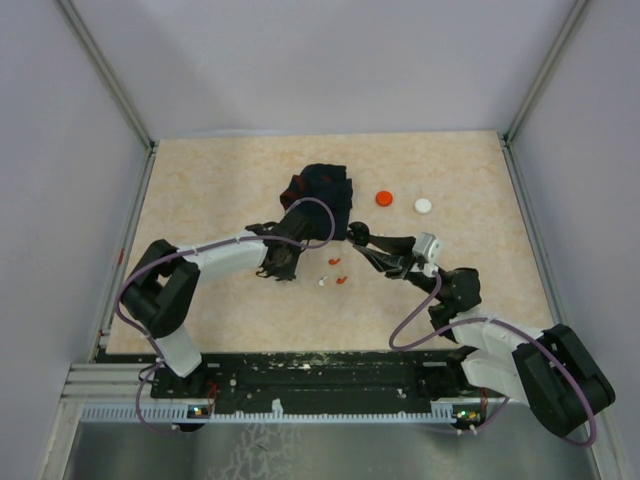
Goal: Insert the wireless bluetooth earbuds into the charging case
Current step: Pick up the earbud from the center of the board, then place the earbud in the charging case.
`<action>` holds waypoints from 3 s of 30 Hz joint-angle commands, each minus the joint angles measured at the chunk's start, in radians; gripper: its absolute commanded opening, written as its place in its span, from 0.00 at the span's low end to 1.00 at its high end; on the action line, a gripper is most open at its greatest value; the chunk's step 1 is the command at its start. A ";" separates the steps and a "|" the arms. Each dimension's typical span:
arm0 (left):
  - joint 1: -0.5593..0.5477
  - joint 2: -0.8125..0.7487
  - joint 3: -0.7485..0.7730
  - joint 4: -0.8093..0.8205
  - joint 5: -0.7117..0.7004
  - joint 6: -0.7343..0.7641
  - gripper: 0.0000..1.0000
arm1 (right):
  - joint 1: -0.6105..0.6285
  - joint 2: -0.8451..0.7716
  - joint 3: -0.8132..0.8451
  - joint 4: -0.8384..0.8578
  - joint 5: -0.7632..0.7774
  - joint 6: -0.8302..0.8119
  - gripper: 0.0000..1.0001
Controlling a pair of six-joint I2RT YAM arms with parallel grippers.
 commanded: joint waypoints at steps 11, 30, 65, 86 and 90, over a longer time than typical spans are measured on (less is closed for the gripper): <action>0.009 0.028 0.018 -0.022 0.004 -0.018 0.21 | 0.009 -0.039 -0.009 0.023 0.002 -0.004 0.00; 0.037 -0.305 -0.116 0.220 0.106 -0.012 0.11 | 0.009 -0.031 0.004 0.010 -0.011 -0.003 0.00; -0.048 -0.678 -0.264 1.046 0.624 -0.332 0.11 | 0.055 0.081 0.088 0.084 -0.012 0.009 0.00; -0.227 -0.622 -0.273 1.077 0.326 -0.337 0.11 | 0.093 0.099 0.081 0.142 0.029 -0.012 0.00; -0.240 -0.628 -0.288 1.079 0.275 -0.335 0.10 | 0.109 0.096 0.078 0.145 0.057 -0.035 0.00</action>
